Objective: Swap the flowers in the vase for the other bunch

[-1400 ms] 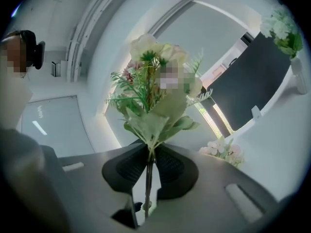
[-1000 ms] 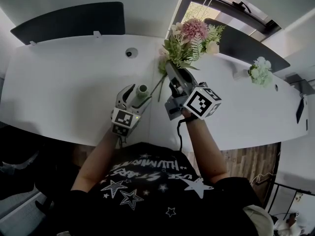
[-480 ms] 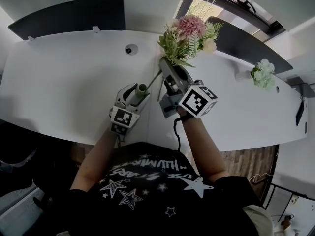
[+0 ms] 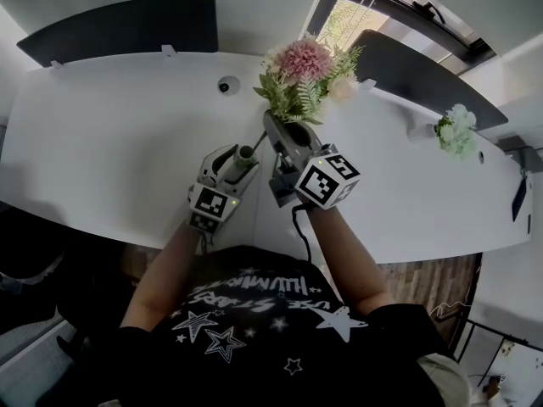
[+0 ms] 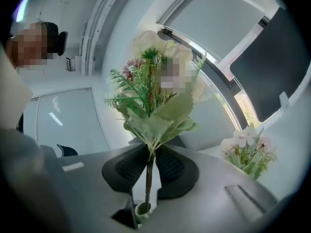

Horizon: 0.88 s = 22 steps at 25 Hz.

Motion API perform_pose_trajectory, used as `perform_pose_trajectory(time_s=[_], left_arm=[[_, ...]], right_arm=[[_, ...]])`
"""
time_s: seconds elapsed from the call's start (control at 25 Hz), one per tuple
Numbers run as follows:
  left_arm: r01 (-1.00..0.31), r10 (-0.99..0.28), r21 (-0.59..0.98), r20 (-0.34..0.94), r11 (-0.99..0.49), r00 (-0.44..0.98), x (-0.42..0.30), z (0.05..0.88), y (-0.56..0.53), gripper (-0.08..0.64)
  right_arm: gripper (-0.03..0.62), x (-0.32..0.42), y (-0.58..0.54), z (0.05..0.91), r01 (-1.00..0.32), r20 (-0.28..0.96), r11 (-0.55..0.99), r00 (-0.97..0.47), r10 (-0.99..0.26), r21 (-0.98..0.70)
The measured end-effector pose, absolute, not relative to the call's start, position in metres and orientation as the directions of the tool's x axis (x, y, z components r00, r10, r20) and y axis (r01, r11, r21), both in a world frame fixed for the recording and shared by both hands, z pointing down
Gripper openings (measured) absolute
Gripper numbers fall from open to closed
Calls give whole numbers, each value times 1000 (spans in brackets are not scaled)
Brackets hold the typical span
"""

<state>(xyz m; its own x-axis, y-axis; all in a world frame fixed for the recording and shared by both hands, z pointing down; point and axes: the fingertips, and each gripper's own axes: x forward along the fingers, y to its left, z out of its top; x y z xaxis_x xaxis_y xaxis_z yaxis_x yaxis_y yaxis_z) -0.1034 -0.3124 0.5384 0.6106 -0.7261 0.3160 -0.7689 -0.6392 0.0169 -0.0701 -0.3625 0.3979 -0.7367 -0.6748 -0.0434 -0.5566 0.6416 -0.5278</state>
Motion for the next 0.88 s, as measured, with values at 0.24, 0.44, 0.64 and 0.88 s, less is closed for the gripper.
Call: perform_pose_trajectory(time_s=[0.24, 0.44, 0.64, 0.88], left_arm=[[-762, -717, 6, 332, -647, 612, -102, 537, -312, 250], [-767, -721, 14, 332, -641, 608, -102, 538, -312, 250], [-767, -720, 19, 329, -641, 611, -100, 535, -311, 250], [-766, -719, 17, 330, -643, 611, -101, 535, -312, 250]], right_arm=[[52, -83, -341, 428, -545, 31, 677, -790, -613, -495], [52, -97, -325, 444, -571, 131, 724, -811, -570, -386], [58, -102, -317, 462, -600, 192, 712, -797, -573, -365], [105, -103, -303, 467, -587, 187, 695, -803, -566, -415]])
